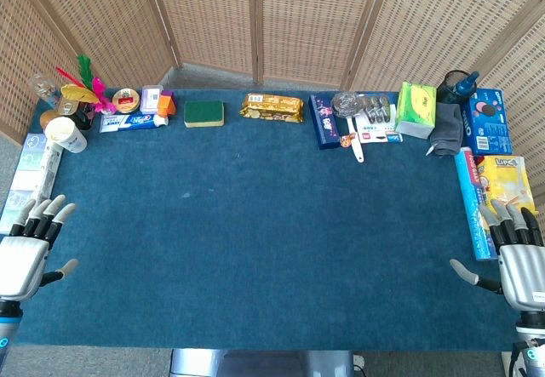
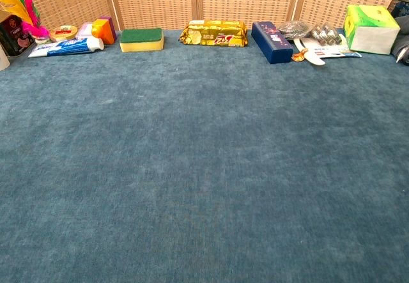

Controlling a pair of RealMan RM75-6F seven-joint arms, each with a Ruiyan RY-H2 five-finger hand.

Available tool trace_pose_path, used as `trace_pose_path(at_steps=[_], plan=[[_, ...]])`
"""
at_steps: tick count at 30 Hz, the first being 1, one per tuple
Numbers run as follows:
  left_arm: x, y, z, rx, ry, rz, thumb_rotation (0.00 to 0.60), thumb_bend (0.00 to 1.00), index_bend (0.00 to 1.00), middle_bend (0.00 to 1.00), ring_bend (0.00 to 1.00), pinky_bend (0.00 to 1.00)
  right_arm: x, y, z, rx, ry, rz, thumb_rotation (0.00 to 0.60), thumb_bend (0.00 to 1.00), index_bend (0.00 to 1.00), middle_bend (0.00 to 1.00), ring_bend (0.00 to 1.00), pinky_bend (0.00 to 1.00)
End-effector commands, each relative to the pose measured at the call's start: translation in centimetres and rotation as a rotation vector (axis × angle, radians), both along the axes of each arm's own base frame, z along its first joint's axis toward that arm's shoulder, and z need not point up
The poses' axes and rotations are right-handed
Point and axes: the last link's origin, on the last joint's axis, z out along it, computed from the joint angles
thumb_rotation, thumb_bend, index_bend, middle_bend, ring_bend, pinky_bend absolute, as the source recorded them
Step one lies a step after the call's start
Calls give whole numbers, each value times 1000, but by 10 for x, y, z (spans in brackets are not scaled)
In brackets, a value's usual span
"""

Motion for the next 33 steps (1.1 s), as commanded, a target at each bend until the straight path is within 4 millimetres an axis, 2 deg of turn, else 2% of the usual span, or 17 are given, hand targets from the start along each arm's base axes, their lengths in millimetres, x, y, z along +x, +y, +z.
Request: trace_pose_path(at_steps=[1, 12, 13, 14, 16, 17, 18, 20, 23, 26, 29, 33], plan=[[0, 0, 0, 1, 4, 1, 595, 0, 0, 0, 0, 0, 0, 0, 0, 1, -2, 1, 0, 0, 0, 0, 0, 0], [0, 1, 2, 6, -14, -9, 600, 0, 3, 5, 0, 0, 0, 2, 0, 7, -10, -2, 0, 0, 0, 0, 0, 0], [1, 3, 2, 11, -21, -20, 600, 0, 17, 26, 8, 0, 0, 2, 0, 8, -14, -3, 0, 0, 0, 0, 0, 0], [3, 5, 2, 19, -35, -38, 599, 0, 59, 87, 54, 1, 0, 1, 0, 10, -18, -3, 0, 0, 0, 0, 0, 0], [8, 13, 3, 40, -75, -90, 599, 25, 188, 264, 217, 103, -1, -1, -1, 17, -26, -5, 0, 0, 0, 0, 0, 0], [11, 18, 2, 49, -101, -121, 600, 68, 276, 376, 339, 228, -1, -3, -1, 22, -33, -7, 0, 0, 0, 0, 0, 0], [12, 23, 1, 46, -117, -140, 600, 107, 332, 444, 413, 329, -1, -5, -2, 26, -38, -8, 0, 0, 0, 0, 0, 0], [15, 34, -2, 18, -143, -162, 600, 240, 494, 621, 593, 583, -1, -8, -4, 38, -49, -6, 0, 0, 0, 0, 0, 0], [24, 50, -4, -47, -166, -208, 600, 446, 723, 837, 798, 816, 1, -16, -7, 64, -75, -6, 0, 0, 0, 0, 0, 0], [35, 62, -8, -128, -129, -275, 600, 617, 881, 979, 950, 948, 7, -24, -8, 79, -101, 12, 0, 0, 0, 0, 0, 0], [46, 72, -12, -164, -69, -346, 600, 652, 904, 1000, 998, 996, 14, -31, -9, 100, -139, 44, 0, 0, 0, 0, 0, 0], [71, 90, -23, -227, -4, -461, 600, 660, 905, 1000, 1000, 1000, 31, -50, -10, 143, -256, 138, 0, 0, 0, 0, 0, 0]])
